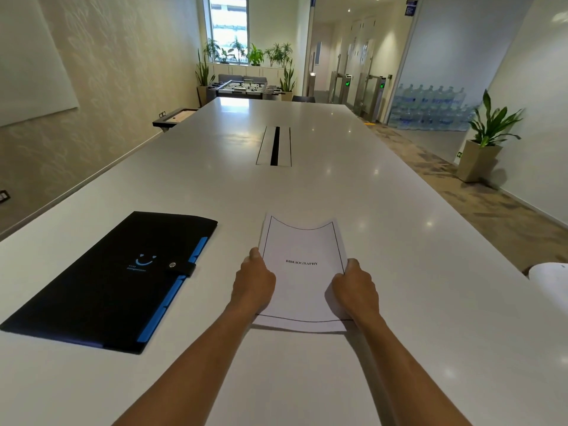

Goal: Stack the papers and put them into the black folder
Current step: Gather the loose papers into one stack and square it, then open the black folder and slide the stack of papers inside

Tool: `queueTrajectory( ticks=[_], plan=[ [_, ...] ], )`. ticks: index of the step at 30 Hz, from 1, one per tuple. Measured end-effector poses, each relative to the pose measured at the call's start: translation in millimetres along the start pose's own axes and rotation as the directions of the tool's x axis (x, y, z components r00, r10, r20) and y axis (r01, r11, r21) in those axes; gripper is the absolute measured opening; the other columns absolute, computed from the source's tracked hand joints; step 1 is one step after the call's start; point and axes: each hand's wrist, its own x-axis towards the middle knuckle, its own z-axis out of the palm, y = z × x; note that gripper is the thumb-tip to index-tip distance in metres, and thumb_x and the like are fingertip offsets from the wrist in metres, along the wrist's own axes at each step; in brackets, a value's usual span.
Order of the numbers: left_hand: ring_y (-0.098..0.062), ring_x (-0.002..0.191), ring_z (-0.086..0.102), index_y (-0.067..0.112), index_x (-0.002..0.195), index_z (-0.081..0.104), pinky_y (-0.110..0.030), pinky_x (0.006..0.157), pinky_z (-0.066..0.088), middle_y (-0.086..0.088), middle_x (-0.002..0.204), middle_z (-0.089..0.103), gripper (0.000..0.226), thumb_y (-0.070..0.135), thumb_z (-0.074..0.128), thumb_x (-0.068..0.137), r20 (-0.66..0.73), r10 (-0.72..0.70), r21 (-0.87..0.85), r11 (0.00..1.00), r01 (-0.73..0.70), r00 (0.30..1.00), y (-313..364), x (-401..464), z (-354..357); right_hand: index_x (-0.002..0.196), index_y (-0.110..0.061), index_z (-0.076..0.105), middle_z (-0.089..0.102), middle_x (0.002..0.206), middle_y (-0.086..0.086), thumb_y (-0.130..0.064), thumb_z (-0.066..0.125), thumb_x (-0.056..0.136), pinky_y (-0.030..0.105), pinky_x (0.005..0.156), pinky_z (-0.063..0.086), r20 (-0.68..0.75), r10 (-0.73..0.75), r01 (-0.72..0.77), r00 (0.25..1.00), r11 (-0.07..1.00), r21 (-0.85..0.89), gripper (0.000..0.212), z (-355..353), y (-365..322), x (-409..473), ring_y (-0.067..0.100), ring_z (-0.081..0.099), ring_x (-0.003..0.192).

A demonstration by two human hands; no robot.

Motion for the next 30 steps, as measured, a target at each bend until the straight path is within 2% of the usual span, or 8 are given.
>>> queueTrajectory(
  ticks=[2, 7, 13, 17, 21, 25, 28, 30],
  plan=[
    [-0.033, 0.118, 0.053, 0.008, 0.151, 0.018, -0.038, 0.093, 0.046, -0.016, 0.146, 0.04, 0.065, 0.002, 0.046, 0.093, -0.003, 0.05, 0.084, 0.995, -0.05, 0.999, -1.6, -2.0, 4.5, 0.109, -0.004, 0.049, 0.061, 0.109, 0.016, -0.009, 0.041, 0.084, 0.035, 0.073, 0.036, -0.015, -0.006, 0.005, 1.0, 0.999, -0.036, 0.027, 2.3, -0.6, -3.2, 0.03, 0.047, 0.083],
    [-0.029, 0.109, 0.058, 0.002, 0.15, 0.017, -0.034, 0.085, 0.049, -0.016, 0.142, 0.038, 0.064, 0.006, 0.047, 0.093, -0.009, 0.148, 0.317, 0.938, -0.138, 0.989, -9.0, -2.6, 9.0, 0.102, -0.005, 0.051, 0.06, 0.104, 0.012, -0.011, 0.043, 0.082, 0.035, 0.074, 0.037, -0.061, -0.047, 0.038, 0.997, 0.991, -0.131, 0.022, 5.5, 2.3, -7.6, 0.029, 0.048, 0.082],
    [-0.024, 0.111, 0.051, 0.003, 0.151, 0.016, -0.032, 0.088, 0.046, -0.012, 0.132, 0.052, 0.069, 0.015, 0.049, 0.092, -0.084, 0.247, 0.551, 0.819, -0.161, 0.965, -21.4, -5.2, 15.1, 0.104, -0.004, 0.056, 0.055, 0.106, 0.012, -0.017, 0.047, 0.087, 0.034, 0.074, 0.039, -0.102, -0.101, 0.072, 0.99, 0.965, -0.252, 0.024, 7.9, 8.0, -9.6, 0.033, 0.058, 0.092],
    [-0.024, 0.115, 0.048, 0.011, 0.139, 0.043, -0.032, 0.088, 0.041, -0.008, 0.134, 0.053, 0.047, 0.015, 0.048, 0.093, -0.091, 0.237, 0.536, 0.831, -0.153, 0.967, -27.9, -5.8, 15.7, 0.097, -0.001, 0.06, 0.054, 0.107, 0.015, -0.018, 0.049, 0.085, 0.035, 0.074, 0.038, -0.136, -0.119, 0.073, 0.984, 0.95, -0.303, 0.023, 9.6, 14.5, -8.1, 0.033, 0.054, 0.097],
    [-0.024, 0.12, 0.045, 0.012, 0.139, 0.045, -0.033, 0.092, 0.039, -0.007, 0.14, 0.048, 0.04, 0.018, 0.042, 0.099, -0.108, 0.286, 0.465, 0.861, -0.206, 0.952, -34.5, -4.4, 11.5, 0.109, -0.004, 0.058, 0.054, 0.113, 0.017, -0.02, 0.049, 0.085, 0.041, 0.081, 0.039, -0.211, -0.158, 0.076, 0.965, 0.933, -0.352, 0.03, 12.0, 13.5, -9.5, 0.035, 0.052, 0.101],
    [-0.025, 0.125, 0.043, 0.012, 0.141, 0.044, -0.035, 0.096, 0.038, -0.007, 0.143, 0.046, 0.047, 0.017, 0.049, 0.095, -0.225, 0.33, 0.454, 0.868, -0.201, 0.917, -48.0, -7.0, -10.6, 0.126, -0.006, 0.056, 0.056, 0.121, 0.021, -0.021, 0.048, 0.081, 0.049, 0.083, 0.04, -0.318, -0.326, 0.224, 0.89, 0.922, -0.315, 0.048, 25.6, -8.2, -13.1, 0.04, 0.053, 0.107],
    [-0.023, 0.131, 0.039, 0.013, 0.139, 0.047, -0.039, 0.103, 0.034, -0.006, 0.144, 0.045, 0.047, 0.018, 0.051, 0.092, -0.285, 0.326, 0.514, 0.846, -0.143, 0.901, -64.7, -2.4, -32.7, 0.129, -0.01, 0.056, 0.055, 0.128, 0.016, -0.019, 0.054, 0.083, 0.047, 0.09, 0.037, -0.209, -0.435, 0.382, 0.876, 0.89, -0.25, 0.047, 42.6, -41.9, -20.3, 0.035, 0.051, 0.113],
    [-0.024, 0.135, 0.035, 0.013, 0.139, 0.047, -0.042, 0.108, 0.032, -0.007, 0.146, 0.043, 0.047, 0.02, 0.051, 0.092, -0.312, 0.293, 0.56, 0.825, -0.075, 0.904, -76.7, 3.9, -51.0, 0.128, -0.012, 0.057, 0.055, 0.13, 0.014, -0.019, 0.053, 0.086, 0.044, 0.094, 0.037, -0.082, -0.513, 0.502, 0.855, 0.856, -0.12, 0.042, 58.4, -69.8, -29.9, 0.03, 0.051, 0.115]
  ],
)
